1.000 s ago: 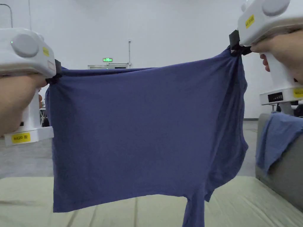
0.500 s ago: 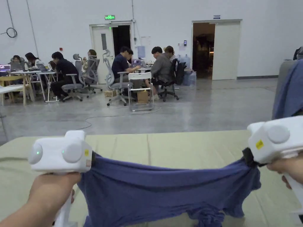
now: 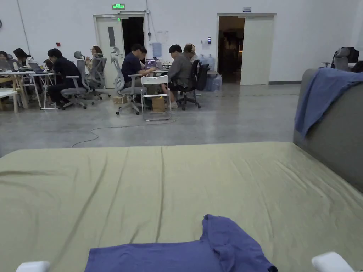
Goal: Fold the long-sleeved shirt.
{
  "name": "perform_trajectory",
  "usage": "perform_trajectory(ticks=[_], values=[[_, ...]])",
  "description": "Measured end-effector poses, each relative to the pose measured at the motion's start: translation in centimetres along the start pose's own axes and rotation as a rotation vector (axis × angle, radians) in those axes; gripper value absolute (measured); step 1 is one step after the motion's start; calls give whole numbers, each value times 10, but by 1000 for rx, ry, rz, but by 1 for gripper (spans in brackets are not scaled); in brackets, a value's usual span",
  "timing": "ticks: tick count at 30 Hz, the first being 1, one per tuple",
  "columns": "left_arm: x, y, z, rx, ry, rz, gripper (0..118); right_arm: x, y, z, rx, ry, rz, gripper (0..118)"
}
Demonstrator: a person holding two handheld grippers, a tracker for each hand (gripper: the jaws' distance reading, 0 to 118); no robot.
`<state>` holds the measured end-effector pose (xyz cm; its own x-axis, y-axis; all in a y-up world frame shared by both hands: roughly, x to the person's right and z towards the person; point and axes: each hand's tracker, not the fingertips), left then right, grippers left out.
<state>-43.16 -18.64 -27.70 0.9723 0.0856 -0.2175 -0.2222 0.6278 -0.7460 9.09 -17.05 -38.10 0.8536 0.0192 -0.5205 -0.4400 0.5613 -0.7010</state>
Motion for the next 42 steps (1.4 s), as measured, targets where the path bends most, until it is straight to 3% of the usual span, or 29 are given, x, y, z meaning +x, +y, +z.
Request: perform_trajectory(ticks=[9, 11, 16, 21, 25, 26, 27, 28, 29, 30, 31, 34, 38, 39, 40, 41, 42], values=[[14, -122, 57, -140, -61, -19, 0, -40, -125, 39, -137, -20, 171, 0], [19, -141, 54, -177, -40, -61, 0, -41, -137, 29, -171, -8, 157, 0], [12, -168, 23, -254, -23, -16, 0, -32, -146, -13, -274, -21, 129, 0], [4, -191, -17, -342, 9, 42, 0, -16, -161, -58, -396, 13, 18, 0], [4, -192, -20, -320, 4, 93, 1, -9, -165, -66, -385, 33, -72, 3], [2, -190, -17, -323, -3, 113, 7, -6, -164, -65, -385, 39, -94, 5], [0, -186, -16, -329, -15, 128, 27, -4, -163, -63, -383, 40, -93, 12], [-2, -181, -10, -340, -48, 171, 56, -2, -161, -56, -377, 42, -85, 31], [-2, -175, 0, -321, -50, 202, 90, -2, -157, -46, -358, 29, -73, 63], [-1, -168, 12, -289, -32, 196, 118, -3, -153, -36, -326, -9, -33, 104], [2, -161, 30, -227, -42, 186, 118, -5, -150, -21, -285, -63, 1, 114], [12, -148, 75, -59, -167, 152, 118, -9, -135, 24, -123, -26, 92, 114], [39, -150, 104, -51, -203, 134, 118, -27, -122, 62, 28, -60, 53, 114], [46, -154, 110, -2, -182, 115, 107, -33, -122, 67, 52, -52, 27, 114], [58, -157, 114, 12, -124, 79, 77, -39, -122, 72, 56, -24, -1, 113], [64, -162, 112, 28, -78, 60, 21, -44, -124, 74, 62, 28, -34, 105], [66, -167, 111, 46, -35, 90, 0, -49, -127, 76, 90, 70, -59, 74]])
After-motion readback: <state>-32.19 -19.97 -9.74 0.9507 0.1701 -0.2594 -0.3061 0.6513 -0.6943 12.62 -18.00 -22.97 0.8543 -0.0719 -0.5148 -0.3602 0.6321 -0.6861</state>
